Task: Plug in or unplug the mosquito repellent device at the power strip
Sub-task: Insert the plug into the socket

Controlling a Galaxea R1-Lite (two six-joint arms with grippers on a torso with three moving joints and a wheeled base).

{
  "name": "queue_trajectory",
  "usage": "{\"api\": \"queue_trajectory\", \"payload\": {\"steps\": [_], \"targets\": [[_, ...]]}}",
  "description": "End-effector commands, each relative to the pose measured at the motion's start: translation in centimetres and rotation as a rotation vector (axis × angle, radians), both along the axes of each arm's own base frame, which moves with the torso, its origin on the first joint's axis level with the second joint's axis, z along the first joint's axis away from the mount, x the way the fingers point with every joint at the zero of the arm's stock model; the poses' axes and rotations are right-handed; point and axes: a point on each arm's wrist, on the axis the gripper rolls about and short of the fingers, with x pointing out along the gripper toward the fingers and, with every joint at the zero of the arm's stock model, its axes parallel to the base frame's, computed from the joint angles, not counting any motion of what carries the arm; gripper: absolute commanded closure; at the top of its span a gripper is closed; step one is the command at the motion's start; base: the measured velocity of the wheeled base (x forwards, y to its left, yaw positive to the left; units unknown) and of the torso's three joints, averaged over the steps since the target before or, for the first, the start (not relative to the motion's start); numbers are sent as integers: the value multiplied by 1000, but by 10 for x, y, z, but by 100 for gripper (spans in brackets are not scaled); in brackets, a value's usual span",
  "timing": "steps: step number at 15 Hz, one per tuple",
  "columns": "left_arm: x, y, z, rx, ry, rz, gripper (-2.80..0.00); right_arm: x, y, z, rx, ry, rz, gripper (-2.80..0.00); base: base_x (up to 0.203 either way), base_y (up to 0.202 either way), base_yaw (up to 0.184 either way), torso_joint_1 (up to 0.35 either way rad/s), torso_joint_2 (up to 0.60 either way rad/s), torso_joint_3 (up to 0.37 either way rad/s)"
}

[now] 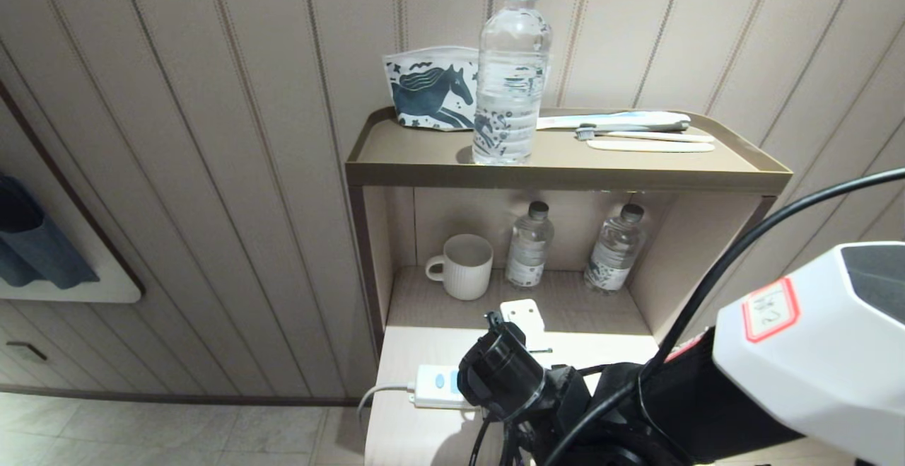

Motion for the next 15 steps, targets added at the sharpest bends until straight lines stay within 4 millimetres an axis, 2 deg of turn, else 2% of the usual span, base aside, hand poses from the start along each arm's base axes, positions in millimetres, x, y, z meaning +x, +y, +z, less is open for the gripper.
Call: {"api": "queue_trajectory", "payload": {"steps": [1,9,11,15], "targets": [[0,0,0,0,0,1,0,0,-1,6,13,-17,-6,-280,0,0,0,0,0,0],[0,0,0,2,2,1,0,0,-3,14,24,-33,-3,-280,0,0,0,0,0,0],[0,0,0,2,3,1,0,-1,-5,27,36,-57,9,-280,0,0,0,0,0,0],[0,0,0,2,5,1,0,-12,-20,80,81,-156,36,-280,0,0,0,0,0,0]]}}
